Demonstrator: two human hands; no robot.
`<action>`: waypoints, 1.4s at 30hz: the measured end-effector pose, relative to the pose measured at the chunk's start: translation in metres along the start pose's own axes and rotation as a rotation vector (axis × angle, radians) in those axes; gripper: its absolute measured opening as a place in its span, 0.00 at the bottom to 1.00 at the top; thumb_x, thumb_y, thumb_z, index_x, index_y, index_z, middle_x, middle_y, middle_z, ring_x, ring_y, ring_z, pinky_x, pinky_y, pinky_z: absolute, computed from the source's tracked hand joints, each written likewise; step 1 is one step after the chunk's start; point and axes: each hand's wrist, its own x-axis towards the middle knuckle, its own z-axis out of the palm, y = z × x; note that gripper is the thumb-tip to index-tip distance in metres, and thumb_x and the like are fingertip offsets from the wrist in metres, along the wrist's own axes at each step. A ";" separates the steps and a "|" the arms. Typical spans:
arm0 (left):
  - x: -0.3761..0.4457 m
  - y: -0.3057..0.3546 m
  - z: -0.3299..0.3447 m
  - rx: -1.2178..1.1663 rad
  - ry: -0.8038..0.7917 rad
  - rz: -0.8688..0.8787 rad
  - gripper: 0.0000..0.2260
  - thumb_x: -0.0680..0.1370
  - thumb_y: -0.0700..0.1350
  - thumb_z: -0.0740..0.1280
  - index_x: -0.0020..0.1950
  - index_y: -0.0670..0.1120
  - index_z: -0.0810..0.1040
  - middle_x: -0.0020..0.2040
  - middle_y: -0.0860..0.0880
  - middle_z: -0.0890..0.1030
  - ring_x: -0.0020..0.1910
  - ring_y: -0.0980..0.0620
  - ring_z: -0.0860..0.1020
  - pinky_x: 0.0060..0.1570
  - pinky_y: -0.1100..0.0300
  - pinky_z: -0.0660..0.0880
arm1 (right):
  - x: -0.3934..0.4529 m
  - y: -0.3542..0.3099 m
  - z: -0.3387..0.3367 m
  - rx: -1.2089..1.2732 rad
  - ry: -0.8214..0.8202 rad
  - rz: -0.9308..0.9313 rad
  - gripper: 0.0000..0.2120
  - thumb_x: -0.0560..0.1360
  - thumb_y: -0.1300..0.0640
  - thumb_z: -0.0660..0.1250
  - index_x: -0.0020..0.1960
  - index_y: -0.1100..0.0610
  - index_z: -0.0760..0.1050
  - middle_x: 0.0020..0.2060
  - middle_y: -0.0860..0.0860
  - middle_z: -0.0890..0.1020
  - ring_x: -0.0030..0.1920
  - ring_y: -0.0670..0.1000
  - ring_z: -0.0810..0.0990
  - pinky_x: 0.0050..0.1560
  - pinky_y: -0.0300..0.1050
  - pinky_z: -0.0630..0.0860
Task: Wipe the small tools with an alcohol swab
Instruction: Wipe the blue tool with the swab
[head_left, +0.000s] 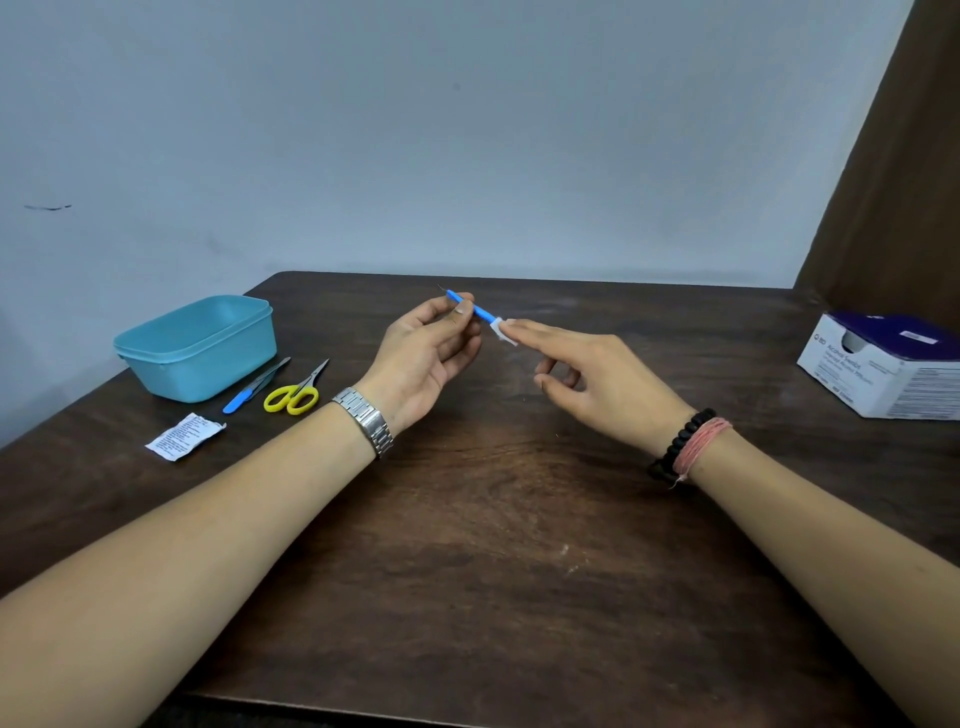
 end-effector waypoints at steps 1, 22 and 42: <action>-0.001 0.000 0.000 0.000 0.003 -0.004 0.04 0.78 0.38 0.67 0.51 0.43 0.80 0.42 0.48 0.81 0.41 0.54 0.80 0.45 0.62 0.80 | 0.000 -0.001 0.001 0.004 0.002 0.000 0.31 0.75 0.67 0.66 0.73 0.45 0.68 0.71 0.41 0.71 0.44 0.42 0.79 0.47 0.28 0.72; -0.009 -0.005 0.008 0.034 0.053 -0.067 0.04 0.77 0.41 0.70 0.44 0.43 0.78 0.37 0.47 0.81 0.37 0.54 0.81 0.42 0.62 0.81 | 0.000 -0.014 0.001 0.086 0.229 0.034 0.16 0.75 0.64 0.69 0.61 0.54 0.81 0.53 0.45 0.84 0.52 0.41 0.82 0.54 0.39 0.79; -0.011 -0.006 0.012 0.044 -0.031 -0.008 0.02 0.78 0.40 0.69 0.48 0.42 0.78 0.40 0.45 0.83 0.39 0.52 0.82 0.42 0.61 0.80 | 0.005 -0.017 -0.004 0.252 0.414 0.190 0.07 0.74 0.59 0.73 0.51 0.53 0.84 0.43 0.43 0.86 0.42 0.41 0.83 0.46 0.33 0.77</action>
